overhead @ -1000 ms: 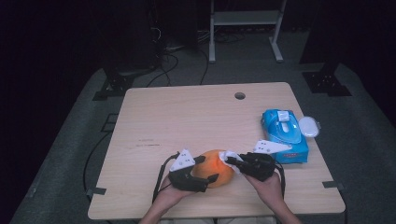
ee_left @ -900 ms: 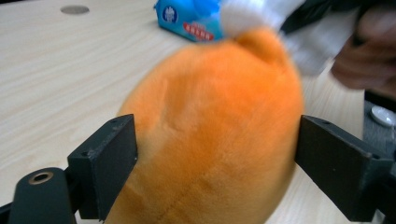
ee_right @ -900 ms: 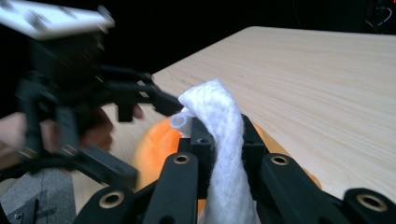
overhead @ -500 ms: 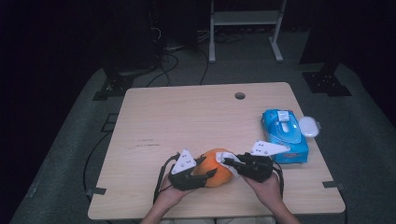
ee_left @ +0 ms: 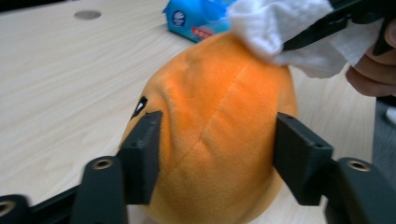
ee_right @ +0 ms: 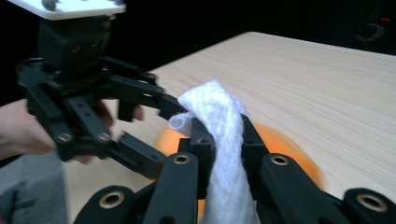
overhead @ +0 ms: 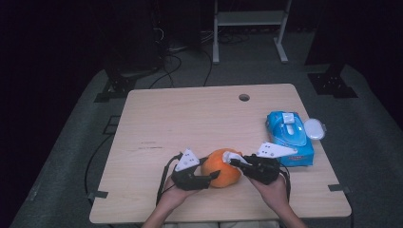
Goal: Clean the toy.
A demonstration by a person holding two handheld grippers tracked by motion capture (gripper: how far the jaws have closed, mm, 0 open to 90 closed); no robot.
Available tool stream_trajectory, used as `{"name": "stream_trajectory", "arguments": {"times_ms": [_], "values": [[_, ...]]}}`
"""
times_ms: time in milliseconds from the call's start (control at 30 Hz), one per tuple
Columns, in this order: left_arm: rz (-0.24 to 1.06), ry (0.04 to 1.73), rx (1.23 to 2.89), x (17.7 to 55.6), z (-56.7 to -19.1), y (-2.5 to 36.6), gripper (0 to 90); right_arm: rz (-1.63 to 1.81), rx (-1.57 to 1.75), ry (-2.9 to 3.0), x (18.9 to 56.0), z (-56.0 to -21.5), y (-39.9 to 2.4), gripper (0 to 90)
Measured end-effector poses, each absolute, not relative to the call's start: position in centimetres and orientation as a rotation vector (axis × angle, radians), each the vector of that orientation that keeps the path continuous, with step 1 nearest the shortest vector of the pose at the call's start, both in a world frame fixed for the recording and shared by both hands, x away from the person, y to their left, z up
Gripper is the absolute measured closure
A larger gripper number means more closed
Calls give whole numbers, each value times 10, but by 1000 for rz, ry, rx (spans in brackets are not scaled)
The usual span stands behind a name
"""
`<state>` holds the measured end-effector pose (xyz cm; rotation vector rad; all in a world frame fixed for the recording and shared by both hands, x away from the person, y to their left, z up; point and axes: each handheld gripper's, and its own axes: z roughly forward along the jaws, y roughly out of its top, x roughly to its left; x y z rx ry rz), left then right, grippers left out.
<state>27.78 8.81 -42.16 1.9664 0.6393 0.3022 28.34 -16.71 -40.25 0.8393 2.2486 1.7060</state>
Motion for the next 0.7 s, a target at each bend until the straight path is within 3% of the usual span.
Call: {"name": "stream_trajectory", "arguments": {"times_ms": [167,333,400,467,600,700], "values": [[246,645,1957,280,-422,91,362,1673,878,2241,288,-406,-173,804],[222,702,1942,291,-432,91,141,1666,927,2255,293,-412,-183,805],[175,720,1945,295,-438,91,99,1691,906,2270,291,-411,-178,804],[174,701,1954,293,-439,92,125,1685,853,2301,287,-410,-170,803],[253,648,1980,286,-433,93,378,1695,834,2303,286,-412,-165,805],[277,639,1976,284,-428,94,418,1690,885,2260,290,-411,-175,805]]}}
